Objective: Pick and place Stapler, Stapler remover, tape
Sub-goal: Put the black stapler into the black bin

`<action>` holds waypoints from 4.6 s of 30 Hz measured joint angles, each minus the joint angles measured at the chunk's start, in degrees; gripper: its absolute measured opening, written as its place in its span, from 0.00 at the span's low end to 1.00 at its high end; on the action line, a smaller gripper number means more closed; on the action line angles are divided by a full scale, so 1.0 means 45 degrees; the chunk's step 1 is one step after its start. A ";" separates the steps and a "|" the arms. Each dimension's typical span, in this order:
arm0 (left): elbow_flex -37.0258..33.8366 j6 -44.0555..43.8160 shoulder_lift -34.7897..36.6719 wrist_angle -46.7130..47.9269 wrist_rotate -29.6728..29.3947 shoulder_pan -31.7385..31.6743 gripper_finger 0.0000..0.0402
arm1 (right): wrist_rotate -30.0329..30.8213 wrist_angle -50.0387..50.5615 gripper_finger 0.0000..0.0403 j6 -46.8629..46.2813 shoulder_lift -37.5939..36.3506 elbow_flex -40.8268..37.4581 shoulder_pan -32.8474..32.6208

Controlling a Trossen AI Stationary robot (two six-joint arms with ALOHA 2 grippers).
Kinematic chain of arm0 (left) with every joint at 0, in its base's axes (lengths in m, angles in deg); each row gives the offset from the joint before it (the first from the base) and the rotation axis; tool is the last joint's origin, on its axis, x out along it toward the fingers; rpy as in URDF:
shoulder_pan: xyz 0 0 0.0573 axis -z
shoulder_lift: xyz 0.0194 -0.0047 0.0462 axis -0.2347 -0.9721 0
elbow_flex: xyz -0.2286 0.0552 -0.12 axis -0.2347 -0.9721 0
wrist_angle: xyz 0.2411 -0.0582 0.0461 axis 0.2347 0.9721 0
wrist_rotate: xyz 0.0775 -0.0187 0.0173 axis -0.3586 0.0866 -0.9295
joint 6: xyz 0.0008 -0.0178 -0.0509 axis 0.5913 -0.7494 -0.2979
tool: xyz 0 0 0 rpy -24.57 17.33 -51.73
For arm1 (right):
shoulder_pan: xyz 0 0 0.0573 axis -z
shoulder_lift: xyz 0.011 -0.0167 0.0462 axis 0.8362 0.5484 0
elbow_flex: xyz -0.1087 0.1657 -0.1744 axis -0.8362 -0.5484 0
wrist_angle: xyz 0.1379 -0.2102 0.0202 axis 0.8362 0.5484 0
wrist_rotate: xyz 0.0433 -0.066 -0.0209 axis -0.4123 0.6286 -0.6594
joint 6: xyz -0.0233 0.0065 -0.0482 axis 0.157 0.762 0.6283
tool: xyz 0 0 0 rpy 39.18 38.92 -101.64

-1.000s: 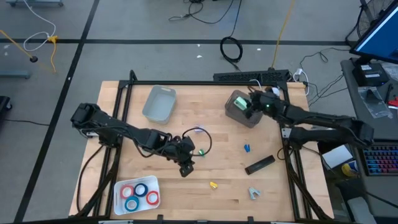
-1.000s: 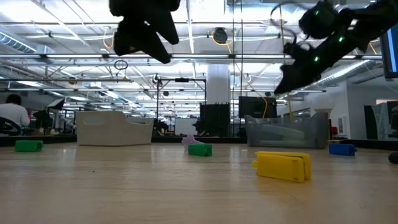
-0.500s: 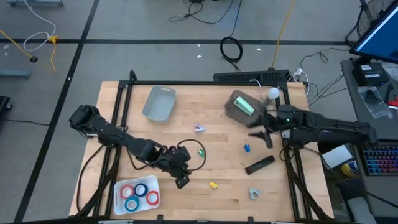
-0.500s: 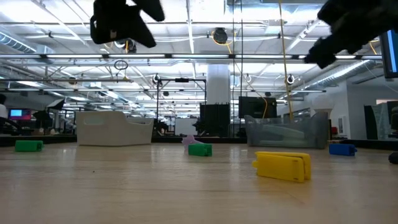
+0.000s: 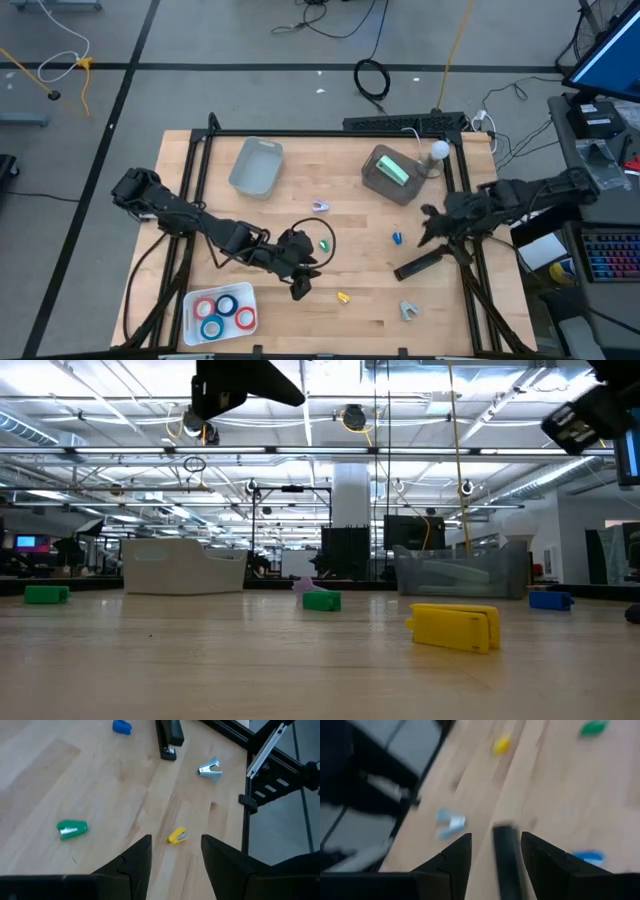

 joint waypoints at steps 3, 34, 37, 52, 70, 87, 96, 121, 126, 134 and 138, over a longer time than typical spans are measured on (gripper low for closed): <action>-0.0064 0.0292 0.0000 -0.0117 0.0354 -0.0215 0.44 | 0.0005 0.0137 0.41 -0.0015 0.0763 0.0005 -0.0983; -0.6611 0.1777 0.6251 -0.3911 0.0663 -0.0814 0.44 | 0.2591 0.2790 0.64 -0.0423 0.4784 -0.0006 -0.2640; -0.6611 0.1860 0.6252 -0.3925 0.0658 -0.0814 0.44 | 0.2686 0.2637 0.67 -0.0423 0.5106 -0.0015 -0.2625; -0.6611 0.1832 0.6252 -0.3892 0.0668 -0.0809 0.44 | 0.2023 0.2002 0.67 -0.0475 0.6598 -0.0234 -0.2640; -0.6606 0.2400 0.6251 -0.3983 0.0668 -0.0799 0.44 | 0.2021 0.1113 0.55 -0.3362 0.6896 -0.1672 -0.2678; -0.8115 0.3132 0.7417 -0.5500 0.0231 -0.0799 0.44 | 0.2023 0.1089 0.34 -0.4105 0.6881 -0.1671 -0.2678; -1.0738 0.2855 0.9204 -0.7646 0.0226 -0.0751 0.44 | 0.1284 0.1781 0.34 -0.4473 0.6896 -0.0883 -0.2712; -1.1307 0.3258 0.9806 -0.6827 0.0221 -0.0775 0.44 | 0.2522 0.3510 0.34 -0.6048 0.6891 0.5046 0.0034; -1.1312 0.3239 0.9806 -0.6473 0.0216 -0.0775 0.44 | 0.2825 0.3590 0.34 -0.5650 0.6896 0.5076 0.1961; -1.1312 0.3233 0.9806 -0.6388 0.0216 -0.0790 0.44 | 0.4816 0.3408 0.34 -0.3985 0.7102 0.5092 0.5187; -1.1312 0.3224 0.9806 -0.6306 0.0216 -0.0790 0.44 | 0.5403 0.3373 0.34 -0.3107 0.7501 0.5093 0.6631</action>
